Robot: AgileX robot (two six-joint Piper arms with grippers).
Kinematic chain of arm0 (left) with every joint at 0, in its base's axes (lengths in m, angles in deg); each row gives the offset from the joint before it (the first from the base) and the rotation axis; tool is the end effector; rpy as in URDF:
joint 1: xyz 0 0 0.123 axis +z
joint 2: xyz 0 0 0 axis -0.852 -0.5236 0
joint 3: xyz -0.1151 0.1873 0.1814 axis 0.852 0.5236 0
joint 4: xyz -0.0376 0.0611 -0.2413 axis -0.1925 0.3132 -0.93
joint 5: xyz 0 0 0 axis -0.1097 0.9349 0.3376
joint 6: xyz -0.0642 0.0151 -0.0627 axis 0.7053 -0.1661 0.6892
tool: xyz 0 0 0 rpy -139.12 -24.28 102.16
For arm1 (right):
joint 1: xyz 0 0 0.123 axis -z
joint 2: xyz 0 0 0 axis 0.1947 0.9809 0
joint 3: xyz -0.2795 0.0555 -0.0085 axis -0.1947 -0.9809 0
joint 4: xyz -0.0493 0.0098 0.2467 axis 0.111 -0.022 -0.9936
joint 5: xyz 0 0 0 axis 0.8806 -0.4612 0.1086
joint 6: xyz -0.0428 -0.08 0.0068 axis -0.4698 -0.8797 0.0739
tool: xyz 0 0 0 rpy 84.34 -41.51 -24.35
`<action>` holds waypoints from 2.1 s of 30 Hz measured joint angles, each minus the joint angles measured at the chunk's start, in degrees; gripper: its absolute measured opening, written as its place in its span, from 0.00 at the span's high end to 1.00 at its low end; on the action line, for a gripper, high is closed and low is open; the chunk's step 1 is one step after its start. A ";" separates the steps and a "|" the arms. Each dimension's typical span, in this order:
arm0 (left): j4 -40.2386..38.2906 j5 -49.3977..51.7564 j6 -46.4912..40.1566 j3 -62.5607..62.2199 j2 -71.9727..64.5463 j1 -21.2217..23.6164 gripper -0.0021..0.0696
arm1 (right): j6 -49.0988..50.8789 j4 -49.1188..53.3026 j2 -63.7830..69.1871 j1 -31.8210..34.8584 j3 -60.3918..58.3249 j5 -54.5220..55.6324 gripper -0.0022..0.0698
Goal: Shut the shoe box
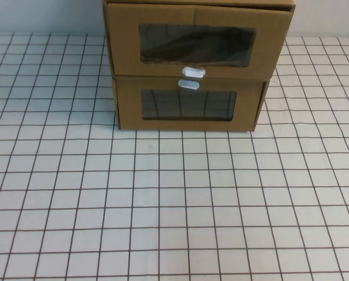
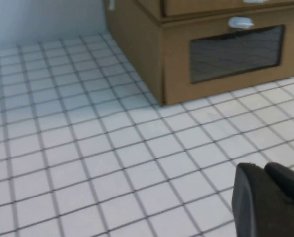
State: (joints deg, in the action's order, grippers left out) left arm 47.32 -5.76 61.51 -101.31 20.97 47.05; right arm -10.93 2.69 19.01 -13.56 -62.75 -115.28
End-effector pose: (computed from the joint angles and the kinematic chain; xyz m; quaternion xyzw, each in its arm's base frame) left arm 0.0544 -0.0256 0.2568 0.1569 0.7830 -0.0988 0.5937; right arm 0.0419 0.0467 0.2977 -0.1844 0.6628 0.2039 0.6965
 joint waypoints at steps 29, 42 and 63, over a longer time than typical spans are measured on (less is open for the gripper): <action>16.38 -6.30 22.89 18.00 11.36 7.55 0.97 | 0.00 0.00 0.00 0.00 0.00 -2.76 0.99; 16.38 -6.20 22.89 18.00 11.36 7.55 0.97 | 0.00 2.17 -0.94 0.40 0.00 -2.80 0.99; 16.38 -6.20 22.89 18.00 11.39 7.55 0.97 | 66.84 68.76 -9.96 -4.07 -20.29 12.25 0.99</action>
State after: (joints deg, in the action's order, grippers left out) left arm 63.71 -11.96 84.40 -83.31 32.36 54.60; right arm 55.91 71.45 9.04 -17.62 -83.04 -103.03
